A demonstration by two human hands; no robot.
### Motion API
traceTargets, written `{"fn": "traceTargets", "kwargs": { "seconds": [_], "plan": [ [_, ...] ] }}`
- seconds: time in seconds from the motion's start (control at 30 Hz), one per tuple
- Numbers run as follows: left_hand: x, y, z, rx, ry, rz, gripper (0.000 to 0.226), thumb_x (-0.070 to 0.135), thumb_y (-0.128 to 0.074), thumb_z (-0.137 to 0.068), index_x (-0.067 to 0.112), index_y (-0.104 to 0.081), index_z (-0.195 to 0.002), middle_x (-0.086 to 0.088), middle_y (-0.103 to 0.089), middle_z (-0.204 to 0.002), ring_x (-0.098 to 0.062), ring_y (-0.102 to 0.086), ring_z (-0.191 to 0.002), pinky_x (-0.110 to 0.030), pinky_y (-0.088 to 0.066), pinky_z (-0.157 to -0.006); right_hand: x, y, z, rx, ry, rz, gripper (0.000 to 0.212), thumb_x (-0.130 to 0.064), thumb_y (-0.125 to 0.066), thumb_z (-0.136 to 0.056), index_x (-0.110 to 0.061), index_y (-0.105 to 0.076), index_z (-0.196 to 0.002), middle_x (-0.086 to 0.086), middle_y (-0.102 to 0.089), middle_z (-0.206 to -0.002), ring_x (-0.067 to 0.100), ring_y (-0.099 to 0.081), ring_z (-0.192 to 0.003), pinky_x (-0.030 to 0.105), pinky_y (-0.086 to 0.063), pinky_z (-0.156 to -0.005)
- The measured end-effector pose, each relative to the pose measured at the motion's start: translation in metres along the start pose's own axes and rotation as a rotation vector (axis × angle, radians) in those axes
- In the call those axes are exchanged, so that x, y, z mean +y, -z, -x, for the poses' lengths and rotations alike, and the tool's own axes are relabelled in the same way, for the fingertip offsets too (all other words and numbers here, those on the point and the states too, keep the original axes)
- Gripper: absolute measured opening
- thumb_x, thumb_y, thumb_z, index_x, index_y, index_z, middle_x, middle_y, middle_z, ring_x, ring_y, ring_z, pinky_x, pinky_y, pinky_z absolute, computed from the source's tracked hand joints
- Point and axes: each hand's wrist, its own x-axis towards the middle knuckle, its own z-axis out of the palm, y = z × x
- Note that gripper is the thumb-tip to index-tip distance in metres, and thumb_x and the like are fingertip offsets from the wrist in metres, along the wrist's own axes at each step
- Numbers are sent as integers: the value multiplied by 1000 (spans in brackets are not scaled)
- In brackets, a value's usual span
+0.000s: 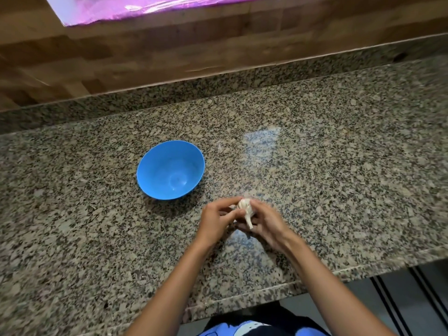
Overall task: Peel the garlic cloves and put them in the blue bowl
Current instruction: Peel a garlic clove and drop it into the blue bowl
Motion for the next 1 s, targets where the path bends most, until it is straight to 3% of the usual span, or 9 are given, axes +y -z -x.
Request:
{"fn": "traceTargets", "kwargs": {
  "seconds": [0.1, 0.2, 0.3, 0.43, 0.6, 0.77, 0.9, 1.0],
  "plan": [
    [5, -5, 3, 45, -22, -47, 34, 17, -78, -73, 22, -71, -106, 8, -71, -104, -2, -65, -89, -24, -56, -79, 3, -3, 0, -23, -28, 72, 37, -24, -34, -99, 4, -43, -123, 28, -56, -119, 34, -61, -105, 48, -51, -89],
    [10, -4, 3, 44, 8, -13, 27, 13, -78, -75, 20, -73, -101, 7, -73, -94, -4, -68, -86, -26, -57, -76, 5, -4, 1, -28, -41, 36, 43, -24, -27, -100, 8, -43, -124, 39, -50, -115, 40, -56, -101, 52, -52, -84],
    [17, -3, 4, 10, 62, 119, 23, 3, -72, -77, 22, -74, -90, 3, -75, -84, -11, -71, -82, -26, -57, -73, 6, -3, 1, -24, 6, 6, 43, -23, -24, -100, 9, -47, -118, 27, -54, -95, 30, -54, -83, 43, -56, -72],
    [17, -5, 7, 30, 164, 231, 18, 4, -72, -78, 15, -75, -91, 0, -74, -87, -15, -70, -86, -30, -57, -77, 10, -6, 3, 6, 76, 40, 36, -21, -22, -101, 4, -46, -112, 17, -54, -86, 19, -52, -69, 28, -48, -56],
    [15, -8, 8, 57, 186, 257, 14, 3, -71, -79, 12, -74, -89, -4, -74, -86, -18, -71, -83, -30, -57, -75, 15, -6, 3, 6, 129, 99, 32, -20, -22, -101, 2, -44, -111, 14, -54, -85, 16, -50, -65, 30, -42, -58],
    [17, -12, 4, 100, 170, 172, 5, 5, -70, -80, 6, -70, -85, -9, -72, -77, -13, -66, -64, -24, -55, -58, 19, -10, 2, 2, 168, 175, 25, -20, -23, -102, -4, -41, -109, 8, -53, -84, 12, -51, -67, 29, -41, -60],
    [17, -21, 2, 156, 152, 143, 6, 5, -67, -80, 1, -64, -83, -13, -67, -70, -19, -61, -56, -33, -53, -52, 24, -9, 2, 27, 188, 198, 35, -30, -26, -101, 1, -38, -111, 13, -50, -89, 17, -48, -71, 30, -41, -62],
    [15, -28, 1, 209, 131, 116, 6, 3, -65, -79, -1, -61, -80, -8, -62, -65, -13, -57, -53, -27, -51, -51, 24, -9, 4, 30, 196, 227, 34, -32, -28, -101, 0, -37, -109, 13, -50, -91, 17, -49, -72, 26, -43, -59]
  ]
}}
